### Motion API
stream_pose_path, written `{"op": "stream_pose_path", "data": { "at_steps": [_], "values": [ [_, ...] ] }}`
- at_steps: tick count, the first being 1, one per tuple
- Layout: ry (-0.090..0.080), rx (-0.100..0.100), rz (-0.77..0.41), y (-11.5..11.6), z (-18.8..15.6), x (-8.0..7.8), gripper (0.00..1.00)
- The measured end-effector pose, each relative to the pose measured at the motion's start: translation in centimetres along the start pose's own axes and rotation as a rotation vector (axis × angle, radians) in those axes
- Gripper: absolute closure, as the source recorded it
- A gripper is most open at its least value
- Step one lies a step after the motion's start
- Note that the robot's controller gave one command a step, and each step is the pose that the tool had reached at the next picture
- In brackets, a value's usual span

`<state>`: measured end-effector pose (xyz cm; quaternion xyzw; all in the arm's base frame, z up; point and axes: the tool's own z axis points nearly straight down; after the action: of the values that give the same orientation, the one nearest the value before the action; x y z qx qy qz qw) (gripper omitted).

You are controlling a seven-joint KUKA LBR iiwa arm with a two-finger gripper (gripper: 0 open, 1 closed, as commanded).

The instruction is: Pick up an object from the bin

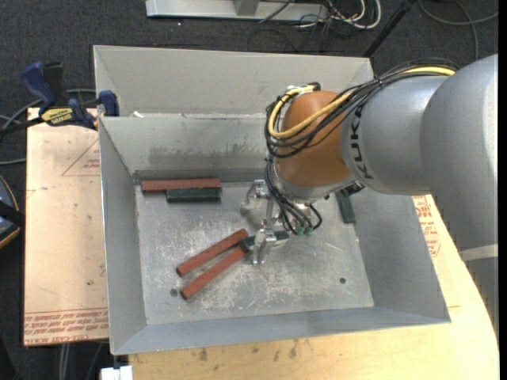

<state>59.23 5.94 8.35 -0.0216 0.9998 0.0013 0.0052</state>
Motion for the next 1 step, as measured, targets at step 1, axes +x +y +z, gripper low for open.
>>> {"op": "stream_pose_path", "data": {
  "at_steps": [1],
  "values": [
    [0.008,0.001,-0.027,1.51,-1.64,0.34,0.0]
  ]
}}
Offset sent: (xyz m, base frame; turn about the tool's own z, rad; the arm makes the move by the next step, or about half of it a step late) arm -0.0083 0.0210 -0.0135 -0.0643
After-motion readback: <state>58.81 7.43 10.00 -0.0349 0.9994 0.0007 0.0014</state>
